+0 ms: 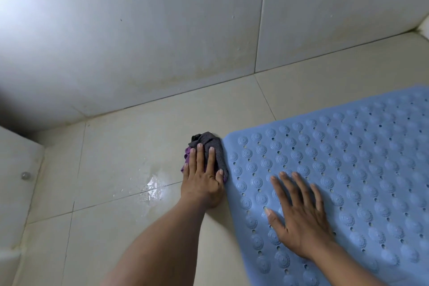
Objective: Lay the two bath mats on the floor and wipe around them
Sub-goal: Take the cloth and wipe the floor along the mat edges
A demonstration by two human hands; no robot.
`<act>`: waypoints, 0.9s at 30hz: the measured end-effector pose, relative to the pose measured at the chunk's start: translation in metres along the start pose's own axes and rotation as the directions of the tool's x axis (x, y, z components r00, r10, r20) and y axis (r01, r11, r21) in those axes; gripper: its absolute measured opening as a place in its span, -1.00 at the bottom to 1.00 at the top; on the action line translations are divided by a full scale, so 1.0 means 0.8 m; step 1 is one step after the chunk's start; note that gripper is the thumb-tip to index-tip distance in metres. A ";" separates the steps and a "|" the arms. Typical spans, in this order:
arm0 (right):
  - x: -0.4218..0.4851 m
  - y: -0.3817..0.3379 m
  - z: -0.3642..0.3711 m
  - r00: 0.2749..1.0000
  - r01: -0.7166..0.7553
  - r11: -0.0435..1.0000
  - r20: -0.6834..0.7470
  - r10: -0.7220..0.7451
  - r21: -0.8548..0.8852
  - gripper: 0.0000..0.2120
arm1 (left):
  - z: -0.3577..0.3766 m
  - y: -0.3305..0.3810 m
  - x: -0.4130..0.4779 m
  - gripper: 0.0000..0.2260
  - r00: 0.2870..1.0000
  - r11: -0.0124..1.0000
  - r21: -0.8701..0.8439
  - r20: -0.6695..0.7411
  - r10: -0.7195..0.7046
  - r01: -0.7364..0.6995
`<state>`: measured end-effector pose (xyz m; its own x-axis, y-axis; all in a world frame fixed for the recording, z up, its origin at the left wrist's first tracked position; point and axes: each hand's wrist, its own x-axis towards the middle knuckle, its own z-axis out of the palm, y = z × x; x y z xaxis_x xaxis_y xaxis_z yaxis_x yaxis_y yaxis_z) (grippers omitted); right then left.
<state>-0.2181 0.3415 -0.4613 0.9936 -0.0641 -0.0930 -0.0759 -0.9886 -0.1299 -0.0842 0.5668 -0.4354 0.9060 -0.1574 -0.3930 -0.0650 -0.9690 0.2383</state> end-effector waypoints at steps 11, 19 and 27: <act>0.005 -0.002 -0.002 0.995 0.017 0.999 -0.094 -0.013 0.041 -0.27 | -0.056 0.038 0.099 -0.36 0.994 0.988 0.110 0.026 0.103 -0.105; 0.002 -0.002 0.004 0.978 0.079 0.996 -0.198 -0.070 0.041 -0.28 | -0.073 0.106 0.137 -0.32 0.983 0.956 0.256 0.148 0.106 -0.141; 0.042 0.023 -0.017 0.980 0.062 0.964 -0.197 -0.010 0.260 -0.60 | 0.031 0.115 0.013 -0.37 0.948 1.000 0.022 -0.319 -0.003 0.011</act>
<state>-0.1846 0.3195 -0.4537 0.9913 -0.0797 0.1044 -0.0333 -0.9214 -0.3872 -0.0907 0.4714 -0.4395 0.9923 -0.0854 -0.0899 -0.0645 -0.9747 0.2142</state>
